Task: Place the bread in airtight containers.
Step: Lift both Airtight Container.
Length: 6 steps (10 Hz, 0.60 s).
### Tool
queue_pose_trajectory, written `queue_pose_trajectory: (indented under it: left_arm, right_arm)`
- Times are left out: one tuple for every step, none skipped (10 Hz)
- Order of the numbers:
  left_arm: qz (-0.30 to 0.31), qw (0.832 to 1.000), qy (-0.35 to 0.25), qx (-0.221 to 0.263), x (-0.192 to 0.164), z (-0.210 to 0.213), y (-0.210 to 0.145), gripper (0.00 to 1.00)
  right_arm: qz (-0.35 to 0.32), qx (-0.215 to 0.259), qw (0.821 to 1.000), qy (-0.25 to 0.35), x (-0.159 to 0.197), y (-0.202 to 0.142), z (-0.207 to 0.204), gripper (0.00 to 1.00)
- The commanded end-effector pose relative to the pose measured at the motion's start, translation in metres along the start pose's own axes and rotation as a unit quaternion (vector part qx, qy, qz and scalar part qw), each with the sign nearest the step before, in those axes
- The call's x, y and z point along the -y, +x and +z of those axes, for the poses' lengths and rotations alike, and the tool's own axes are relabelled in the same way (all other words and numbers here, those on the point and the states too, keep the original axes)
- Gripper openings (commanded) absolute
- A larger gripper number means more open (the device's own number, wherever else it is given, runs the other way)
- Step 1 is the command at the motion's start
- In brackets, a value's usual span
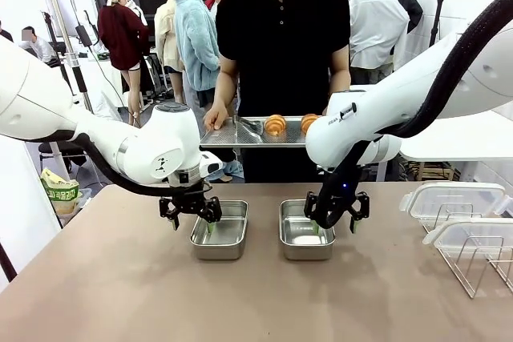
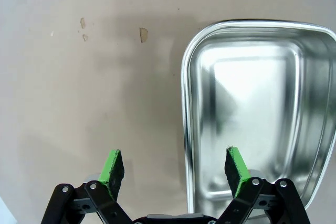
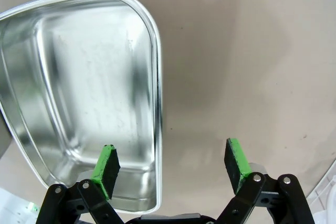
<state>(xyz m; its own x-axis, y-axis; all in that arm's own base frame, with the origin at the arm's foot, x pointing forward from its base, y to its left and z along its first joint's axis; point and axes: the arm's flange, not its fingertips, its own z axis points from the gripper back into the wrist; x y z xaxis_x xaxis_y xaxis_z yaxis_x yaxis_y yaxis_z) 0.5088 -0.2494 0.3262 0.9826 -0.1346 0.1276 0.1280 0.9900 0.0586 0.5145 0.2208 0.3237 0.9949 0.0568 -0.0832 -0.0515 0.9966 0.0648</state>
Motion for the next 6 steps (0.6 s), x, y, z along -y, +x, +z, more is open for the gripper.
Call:
queue_pose_trajectory:
  left_arm:
    - [0.012,1.0,-0.006,-0.01,0.0023,0.0008,0.0044,0.91]
    - [0.014,1.0,-0.006,-0.015,0.0032,0.0003,0.0043,0.73]
    - [0.014,1.0,-0.003,-0.017,0.0032,0.0005,0.0048,0.56]
    - [0.016,1.0,-0.001,-0.018,0.0028,0.0008,0.0051,0.39]
    - [0.016,1.0,-0.002,-0.019,0.0023,0.0008,0.0051,0.21]
    - [0.017,1.0,0.001,-0.02,0.0019,0.0012,0.0051,0.04]
  right_arm:
    - [0.01,-0.008,0.999,-0.031,-0.0027,0.0097,0.0008,0.9]
    - [0.007,-0.013,1.0,-0.025,-0.0015,0.0113,0.0013,0.72]
    - [0.005,-0.01,1.0,-0.027,-0.0016,0.0116,0.0015,0.53]
    - [0.005,-0.009,1.0,-0.027,-0.0019,0.0119,0.0018,0.35]
    - [0.007,-0.009,1.0,-0.025,-0.0025,0.0126,0.0014,0.16]
    - [0.009,-0.01,1.0,-0.022,-0.004,0.013,-0.0017,0.0]
